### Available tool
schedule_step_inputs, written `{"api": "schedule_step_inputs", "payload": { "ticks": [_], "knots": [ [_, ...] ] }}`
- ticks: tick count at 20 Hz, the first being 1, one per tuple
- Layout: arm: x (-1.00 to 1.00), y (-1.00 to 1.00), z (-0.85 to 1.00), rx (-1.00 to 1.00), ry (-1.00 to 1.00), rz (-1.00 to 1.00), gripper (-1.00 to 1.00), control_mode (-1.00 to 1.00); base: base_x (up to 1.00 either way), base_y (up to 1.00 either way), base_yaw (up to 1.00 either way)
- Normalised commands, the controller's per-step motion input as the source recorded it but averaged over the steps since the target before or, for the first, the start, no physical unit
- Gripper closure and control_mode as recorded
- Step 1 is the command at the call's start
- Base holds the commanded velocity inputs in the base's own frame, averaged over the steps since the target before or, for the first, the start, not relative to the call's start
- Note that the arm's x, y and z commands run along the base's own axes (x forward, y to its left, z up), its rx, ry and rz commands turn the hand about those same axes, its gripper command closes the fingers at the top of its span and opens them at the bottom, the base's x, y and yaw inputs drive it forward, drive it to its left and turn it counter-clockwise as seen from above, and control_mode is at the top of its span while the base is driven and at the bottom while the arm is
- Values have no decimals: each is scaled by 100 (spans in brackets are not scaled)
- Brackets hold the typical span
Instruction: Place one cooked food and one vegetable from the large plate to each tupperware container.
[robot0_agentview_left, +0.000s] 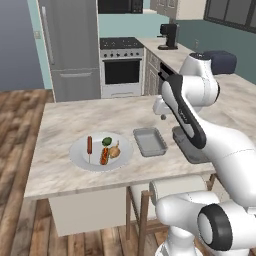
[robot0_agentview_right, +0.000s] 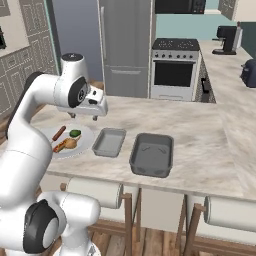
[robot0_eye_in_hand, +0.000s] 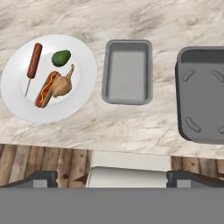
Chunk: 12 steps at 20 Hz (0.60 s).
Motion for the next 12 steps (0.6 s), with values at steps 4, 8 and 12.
{"api": "schedule_step_inputs", "payload": {
  "ticks": [4, 8, 12],
  "knots": [
    [0, 0, 0, 0, 0, 0, -100, -100, 0, 0, 0],
    [4, 34, -9, 0, -3, 0, -100, -100, 0, 0, 0],
    [37, 93, -51, -3, 10, 0, -100, -100, 0, 0, 0]
  ]
}}
